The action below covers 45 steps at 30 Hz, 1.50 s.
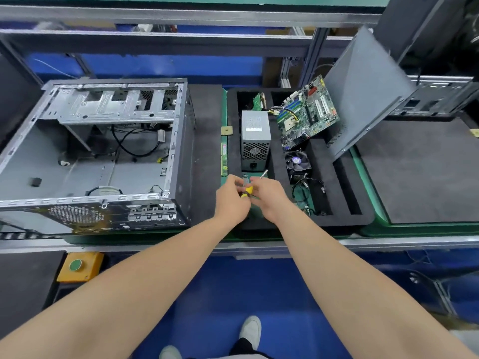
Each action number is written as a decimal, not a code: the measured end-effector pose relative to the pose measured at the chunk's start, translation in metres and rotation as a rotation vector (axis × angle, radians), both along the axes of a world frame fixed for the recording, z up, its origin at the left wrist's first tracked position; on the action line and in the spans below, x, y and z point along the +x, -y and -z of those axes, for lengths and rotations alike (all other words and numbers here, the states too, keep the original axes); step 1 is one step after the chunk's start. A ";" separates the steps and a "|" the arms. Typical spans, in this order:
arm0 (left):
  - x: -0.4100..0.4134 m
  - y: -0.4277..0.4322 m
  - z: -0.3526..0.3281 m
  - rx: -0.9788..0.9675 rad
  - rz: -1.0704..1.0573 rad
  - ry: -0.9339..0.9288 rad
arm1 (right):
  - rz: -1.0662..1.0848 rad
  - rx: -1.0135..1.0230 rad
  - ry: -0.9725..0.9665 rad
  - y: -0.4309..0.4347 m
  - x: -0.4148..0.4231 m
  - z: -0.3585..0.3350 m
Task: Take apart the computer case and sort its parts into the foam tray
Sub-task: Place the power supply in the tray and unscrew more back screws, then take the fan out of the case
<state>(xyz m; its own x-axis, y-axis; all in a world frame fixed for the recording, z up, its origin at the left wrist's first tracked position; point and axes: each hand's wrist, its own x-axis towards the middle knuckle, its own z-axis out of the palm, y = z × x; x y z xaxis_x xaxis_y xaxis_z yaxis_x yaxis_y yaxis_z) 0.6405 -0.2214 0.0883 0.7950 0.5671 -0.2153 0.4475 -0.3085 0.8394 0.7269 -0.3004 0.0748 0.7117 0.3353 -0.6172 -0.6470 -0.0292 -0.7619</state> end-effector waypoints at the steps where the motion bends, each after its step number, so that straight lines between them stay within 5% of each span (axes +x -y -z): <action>1: -0.003 0.000 0.000 0.035 -0.042 0.025 | -0.062 -0.009 0.053 -0.006 -0.001 -0.003; 5: -0.012 -0.010 -0.001 0.170 -0.216 0.034 | -0.336 -0.077 0.218 -0.028 -0.011 -0.011; 10: -0.022 -0.023 0.004 0.104 -0.255 -0.111 | -0.520 -0.079 0.281 -0.044 -0.024 -0.013; 13: -0.024 -0.025 0.005 0.010 -0.276 -0.178 | -0.495 -0.093 0.279 -0.046 -0.028 -0.010; 19: -0.025 -0.023 -0.002 0.167 -0.176 -0.256 | -0.453 -0.082 0.222 -0.044 -0.027 -0.014; 26: -0.011 -0.032 -0.055 0.202 -0.123 -0.096 | -0.310 -0.128 0.198 -0.043 -0.021 -0.020; 35: -0.033 -0.133 -0.143 0.135 -0.165 0.161 | -0.150 -0.089 0.701 -0.108 -0.036 -0.110; 38: -0.061 -0.190 -0.140 0.102 -0.125 0.019 | -0.308 -0.183 0.948 -0.143 -0.051 -0.133; 41: -0.090 -0.243 -0.128 0.180 0.153 -0.245 | -0.687 -0.300 1.013 -0.179 -0.066 -0.146; 45: -0.113 -0.284 -0.108 0.256 0.585 -0.495 | -1.336 -0.801 1.114 -0.225 -0.082 -0.146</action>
